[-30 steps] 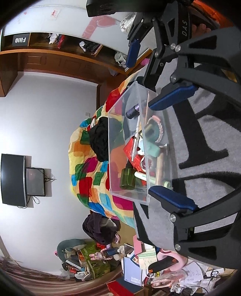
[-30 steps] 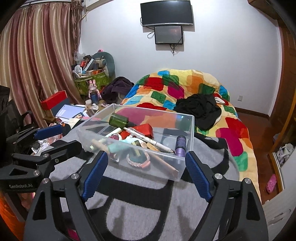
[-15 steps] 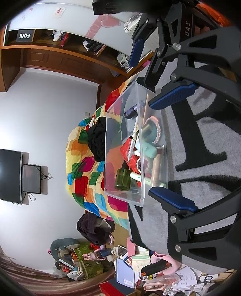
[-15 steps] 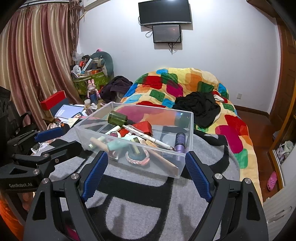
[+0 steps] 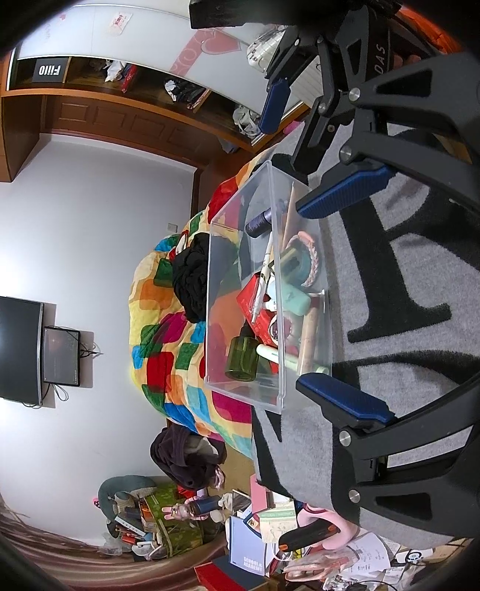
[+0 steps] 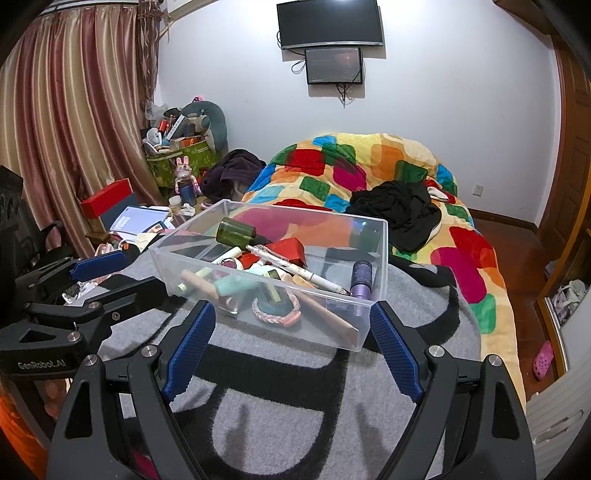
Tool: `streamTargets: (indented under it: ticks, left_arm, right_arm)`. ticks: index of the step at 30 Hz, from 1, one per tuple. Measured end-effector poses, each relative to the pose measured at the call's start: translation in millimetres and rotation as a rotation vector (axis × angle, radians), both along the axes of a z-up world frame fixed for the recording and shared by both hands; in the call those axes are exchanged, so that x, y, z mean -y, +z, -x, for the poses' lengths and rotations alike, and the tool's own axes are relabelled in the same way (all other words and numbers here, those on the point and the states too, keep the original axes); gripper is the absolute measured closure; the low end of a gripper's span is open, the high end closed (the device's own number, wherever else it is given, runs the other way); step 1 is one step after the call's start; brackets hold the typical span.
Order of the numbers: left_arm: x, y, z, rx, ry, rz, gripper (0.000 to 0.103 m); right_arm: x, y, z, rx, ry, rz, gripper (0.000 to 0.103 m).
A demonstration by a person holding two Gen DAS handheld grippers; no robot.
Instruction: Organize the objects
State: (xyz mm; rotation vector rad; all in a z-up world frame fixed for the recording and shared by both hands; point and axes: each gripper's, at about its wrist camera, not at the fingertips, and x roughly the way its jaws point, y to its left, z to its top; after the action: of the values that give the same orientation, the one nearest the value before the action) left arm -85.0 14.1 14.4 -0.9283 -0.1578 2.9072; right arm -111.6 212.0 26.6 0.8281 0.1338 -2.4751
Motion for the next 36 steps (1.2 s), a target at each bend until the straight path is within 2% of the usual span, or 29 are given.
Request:
streamTargets:
  ticks: [36]
  left_arm:
    - [-5.3,2.5,-1.2,0.020,-0.032,-0.008,0.017]
  right_arm:
    - [-1.9,-3.2,-0.5,0.004,0.001,0.001,0.019]
